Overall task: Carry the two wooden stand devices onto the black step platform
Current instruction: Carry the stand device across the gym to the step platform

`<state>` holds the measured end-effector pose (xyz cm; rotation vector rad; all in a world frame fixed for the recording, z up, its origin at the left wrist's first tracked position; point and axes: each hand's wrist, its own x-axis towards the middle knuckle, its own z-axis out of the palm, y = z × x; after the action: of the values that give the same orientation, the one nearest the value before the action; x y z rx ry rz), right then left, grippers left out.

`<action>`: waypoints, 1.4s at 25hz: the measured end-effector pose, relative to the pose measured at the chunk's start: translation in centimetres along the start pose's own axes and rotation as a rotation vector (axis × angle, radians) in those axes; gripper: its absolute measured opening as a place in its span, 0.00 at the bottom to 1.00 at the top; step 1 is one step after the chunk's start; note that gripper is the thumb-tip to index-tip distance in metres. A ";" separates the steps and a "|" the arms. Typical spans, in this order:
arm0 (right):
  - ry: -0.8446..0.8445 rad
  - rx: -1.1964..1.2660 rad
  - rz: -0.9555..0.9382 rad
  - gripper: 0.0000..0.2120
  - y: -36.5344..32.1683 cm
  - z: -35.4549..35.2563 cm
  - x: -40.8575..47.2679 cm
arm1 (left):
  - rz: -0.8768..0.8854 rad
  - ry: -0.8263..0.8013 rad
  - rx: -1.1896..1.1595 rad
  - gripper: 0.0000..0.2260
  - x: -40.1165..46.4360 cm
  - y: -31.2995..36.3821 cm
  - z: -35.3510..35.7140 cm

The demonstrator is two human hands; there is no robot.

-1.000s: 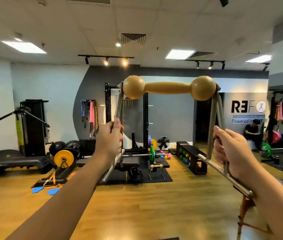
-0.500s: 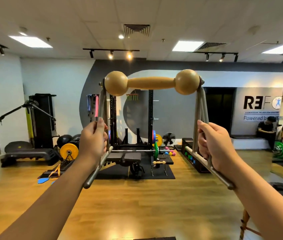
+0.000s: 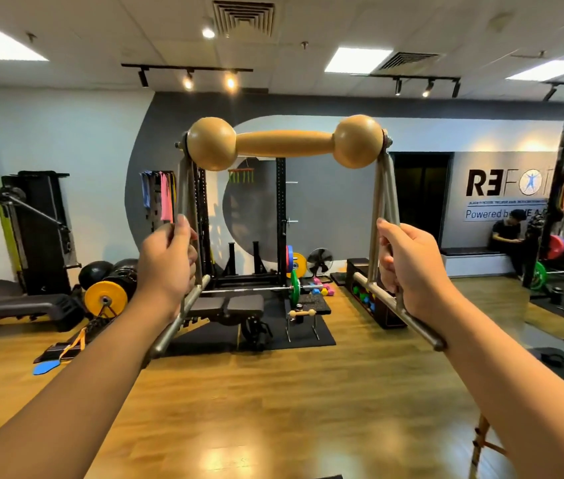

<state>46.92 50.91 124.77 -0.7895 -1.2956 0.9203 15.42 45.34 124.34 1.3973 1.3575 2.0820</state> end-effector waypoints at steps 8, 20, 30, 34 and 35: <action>0.055 -0.006 0.035 0.18 7.5 0.5 12.7 | -0.021 0.001 -0.003 0.18 10.0 -8.4 7.5; -0.054 -0.003 0.002 0.17 15.7 -1.9 37.3 | 0.025 0.156 0.035 0.18 24.3 -17.4 22.6; -0.124 0.087 0.015 0.18 26.3 4.2 55.2 | 0.061 0.206 0.113 0.18 39.1 -28.1 27.2; -0.140 0.095 0.030 0.18 30.0 9.6 63.4 | 0.053 0.231 0.134 0.17 47.7 -32.8 27.5; -0.151 0.101 0.027 0.18 30.6 10.9 65.1 | 0.052 0.236 0.141 0.17 49.5 -33.5 27.4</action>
<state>34.80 122.58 127.35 -0.6705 -1.3608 1.0753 5.91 110.40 127.11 1.2834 1.6031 2.2843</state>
